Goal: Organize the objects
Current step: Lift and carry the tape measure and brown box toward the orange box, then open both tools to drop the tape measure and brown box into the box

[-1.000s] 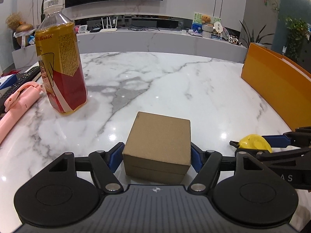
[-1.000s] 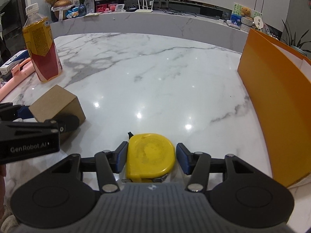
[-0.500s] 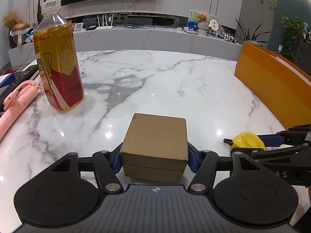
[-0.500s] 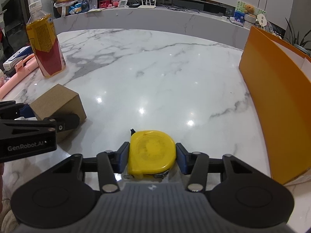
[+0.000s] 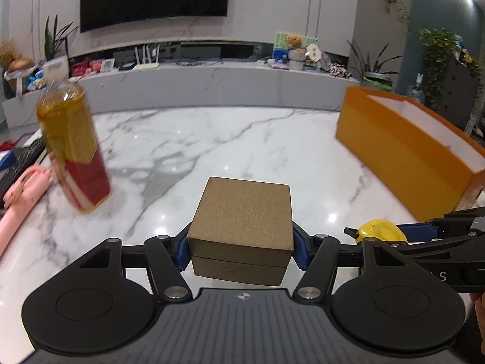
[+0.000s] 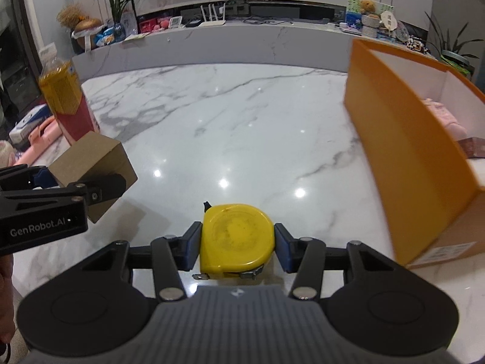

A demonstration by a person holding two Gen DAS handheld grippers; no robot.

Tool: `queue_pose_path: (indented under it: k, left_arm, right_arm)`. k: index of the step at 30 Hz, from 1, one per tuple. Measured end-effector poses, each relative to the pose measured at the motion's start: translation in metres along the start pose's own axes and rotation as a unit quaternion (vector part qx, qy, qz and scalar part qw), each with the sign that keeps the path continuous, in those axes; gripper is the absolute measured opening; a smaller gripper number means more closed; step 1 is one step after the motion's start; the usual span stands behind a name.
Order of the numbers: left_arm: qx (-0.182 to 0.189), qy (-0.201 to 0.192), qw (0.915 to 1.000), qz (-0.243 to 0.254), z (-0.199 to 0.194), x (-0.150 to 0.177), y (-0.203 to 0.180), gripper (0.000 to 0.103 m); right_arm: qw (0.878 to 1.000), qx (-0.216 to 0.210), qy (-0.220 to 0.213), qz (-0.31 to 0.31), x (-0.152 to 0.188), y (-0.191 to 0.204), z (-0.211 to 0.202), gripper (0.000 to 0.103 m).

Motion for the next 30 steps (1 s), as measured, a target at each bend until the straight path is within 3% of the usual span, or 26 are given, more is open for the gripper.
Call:
queue_pose_path:
  k: [19, 30]
  left_arm:
    - [0.063, -0.040, 0.9952, 0.063, -0.001, -0.045, -0.093, 0.072]
    - [0.101, -0.045, 0.9902, 0.086, 0.018, -0.065, -0.142, 0.072]
  right_arm:
    - [0.997, 0.036, -0.070, 0.011, -0.038, -0.077, -0.077, 0.052]
    - [0.993, 0.064, -0.094, 0.025, -0.053, -0.127, -0.094, 0.052]
Point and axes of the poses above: each gripper's, at about its wrist camera, not at the fingertips, and z roughly the way its jaws point, y to its left, x to its underside, the point moved 3 cm from there along z, roughly the way its jaws point, and after that the axes turned 9 degrees about -z, right-handed, at the moved point
